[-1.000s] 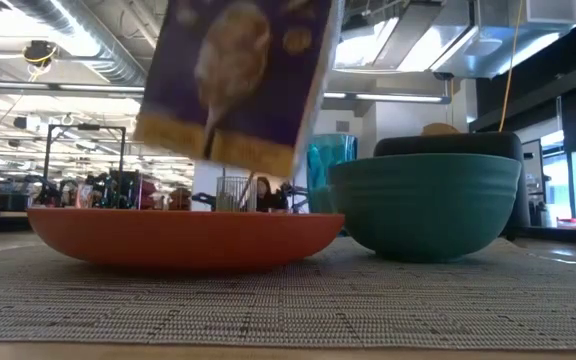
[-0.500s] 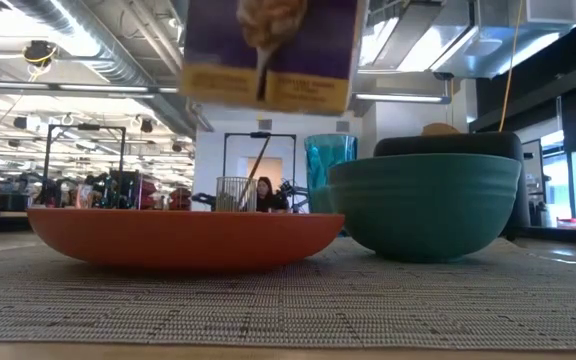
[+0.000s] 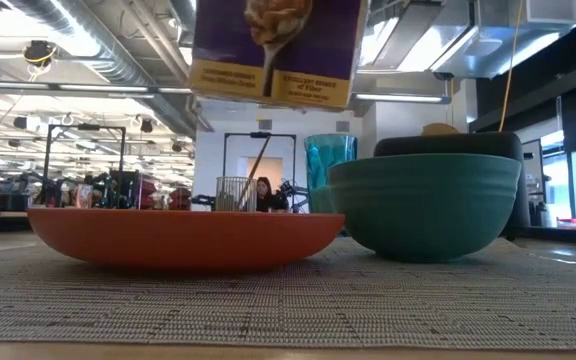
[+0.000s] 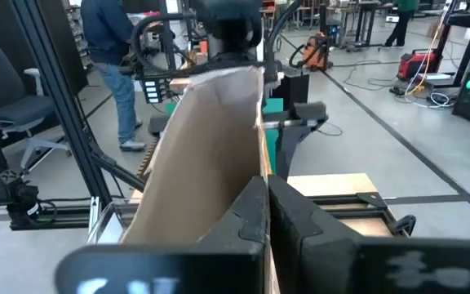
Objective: Arrange a breakfast setting
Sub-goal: Pour the cereal into the blue bowl from the cereal box
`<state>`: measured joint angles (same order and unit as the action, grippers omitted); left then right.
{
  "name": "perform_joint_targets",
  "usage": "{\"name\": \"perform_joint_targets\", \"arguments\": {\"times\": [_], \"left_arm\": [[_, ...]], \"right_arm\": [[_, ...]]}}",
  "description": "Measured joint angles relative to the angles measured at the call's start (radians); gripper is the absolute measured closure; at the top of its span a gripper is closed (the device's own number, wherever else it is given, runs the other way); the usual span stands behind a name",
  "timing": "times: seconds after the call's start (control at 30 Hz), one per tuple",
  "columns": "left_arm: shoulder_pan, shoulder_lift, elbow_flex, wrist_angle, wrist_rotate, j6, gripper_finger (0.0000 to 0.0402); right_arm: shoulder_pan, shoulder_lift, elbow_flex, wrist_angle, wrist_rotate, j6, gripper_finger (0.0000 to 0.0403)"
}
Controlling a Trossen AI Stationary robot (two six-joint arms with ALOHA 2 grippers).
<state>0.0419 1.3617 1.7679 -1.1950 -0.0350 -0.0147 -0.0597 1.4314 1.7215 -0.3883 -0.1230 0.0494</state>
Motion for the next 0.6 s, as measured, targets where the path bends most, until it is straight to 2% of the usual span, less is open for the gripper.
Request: {"name": "perform_joint_targets", "arguments": {"times": [0.17,0.33,0.5,0.6], "left_arm": [[0.0,0.007,0.0,0.026,-0.034,0.011,0.0048],[0.0,0.006,-0.042,0.177,-0.103,0.024,0.0048],[-0.002,0.006,-0.107,0.337,-0.097,0.065,0.0049],[-0.004,0.009,-0.146,0.404,-0.097,0.095,0.0066]], "right_arm": [[0.0,-0.019,0.0,0.025,-0.001,0.001,0.0403],[0.0,-0.05,0.0,0.033,-0.001,0.001,0.0403],[0.0,-0.07,0.0,0.033,-0.012,-0.001,0.0403],[0.0,-0.076,0.001,0.051,-0.02,-0.002,0.0403]]}}
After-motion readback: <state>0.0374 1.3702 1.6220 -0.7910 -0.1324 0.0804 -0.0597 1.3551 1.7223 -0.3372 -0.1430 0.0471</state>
